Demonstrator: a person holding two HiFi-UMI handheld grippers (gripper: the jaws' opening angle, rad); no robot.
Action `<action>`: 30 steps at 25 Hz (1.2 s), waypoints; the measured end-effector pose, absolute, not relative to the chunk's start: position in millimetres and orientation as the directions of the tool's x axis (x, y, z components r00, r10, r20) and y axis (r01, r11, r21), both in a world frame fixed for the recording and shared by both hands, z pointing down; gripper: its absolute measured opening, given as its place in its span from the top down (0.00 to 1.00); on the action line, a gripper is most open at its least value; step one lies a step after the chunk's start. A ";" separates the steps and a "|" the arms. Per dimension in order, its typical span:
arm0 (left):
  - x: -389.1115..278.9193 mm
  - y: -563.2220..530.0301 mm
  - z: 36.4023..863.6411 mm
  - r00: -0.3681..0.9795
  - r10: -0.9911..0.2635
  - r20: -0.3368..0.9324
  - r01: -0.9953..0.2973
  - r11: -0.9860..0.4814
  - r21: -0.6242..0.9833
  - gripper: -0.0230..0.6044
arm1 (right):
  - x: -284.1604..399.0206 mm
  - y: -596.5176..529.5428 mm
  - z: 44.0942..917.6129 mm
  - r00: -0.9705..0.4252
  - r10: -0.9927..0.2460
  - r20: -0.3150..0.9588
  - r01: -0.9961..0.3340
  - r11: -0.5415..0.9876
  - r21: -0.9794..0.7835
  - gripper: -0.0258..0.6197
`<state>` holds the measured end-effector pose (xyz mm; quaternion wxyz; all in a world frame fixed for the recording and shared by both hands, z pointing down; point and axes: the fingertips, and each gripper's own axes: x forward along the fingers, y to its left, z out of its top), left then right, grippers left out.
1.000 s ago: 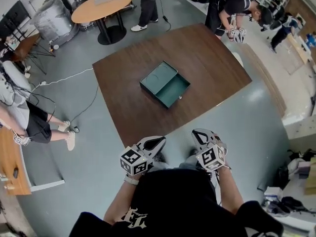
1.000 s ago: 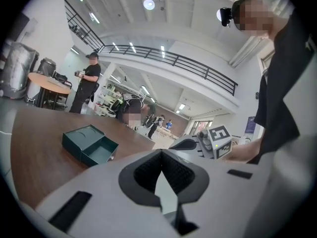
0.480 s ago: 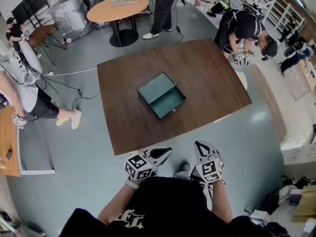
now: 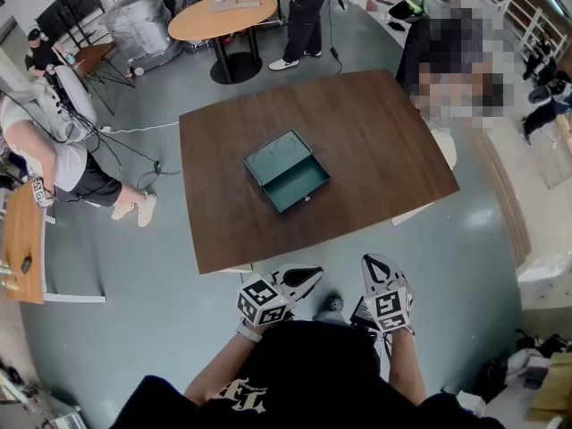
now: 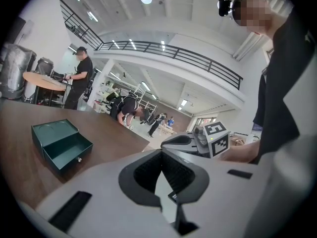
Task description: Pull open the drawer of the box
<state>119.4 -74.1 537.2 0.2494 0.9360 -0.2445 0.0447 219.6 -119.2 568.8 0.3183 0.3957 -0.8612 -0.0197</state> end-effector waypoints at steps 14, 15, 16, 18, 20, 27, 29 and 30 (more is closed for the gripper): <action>171.7 -63.6 535.2 0.875 -0.422 0.235 -0.483 -0.758 0.439 0.95 | 262.6 -117.5 570.8 -0.510 -0.683 0.523 -0.691 0.687 0.225 0.98; 173.2 -63.7 534.2 0.875 -0.424 0.234 -0.484 -0.757 0.439 0.95 | 263.8 -117.4 570.4 -0.510 -0.682 0.524 -0.690 0.688 0.224 0.98; 175.0 -63.5 533.2 0.875 -0.424 0.232 -0.484 -0.757 0.439 0.95 | 265.0 -117.0 570.4 -0.511 -0.680 0.526 -0.689 0.690 0.223 0.98; 179.0 -63.3 531.8 0.876 -0.426 0.229 -0.483 -0.757 0.440 0.95 | 267.8 -115.9 571.0 -0.510 -0.676 0.531 -0.685 0.693 0.224 0.98; 182.7 -63.8 531.7 0.876 -0.425 0.226 -0.481 -0.758 0.440 0.95 | 270.5 -115.5 572.7 -0.508 -0.674 0.536 -0.683 0.695 0.225 0.98; 188.2 -65.1 532.8 0.877 -0.422 0.229 -0.480 -0.760 0.439 0.95 | 276.0 -116.7 576.9 -0.501 -0.670 0.548 -0.680 0.696 0.229 0.98; 188.2 -66.4 533.2 0.877 -0.423 0.229 -0.481 -0.759 0.438 0.95 | 275.2 -117.4 576.8 -0.503 -0.667 0.550 -0.680 0.698 0.226 0.98; 188.3 -67.0 533.4 0.877 -0.423 0.229 -0.481 -0.759 0.438 0.95 | 274.8 -117.7 576.5 -0.503 -0.665 0.552 -0.679 0.699 0.224 0.98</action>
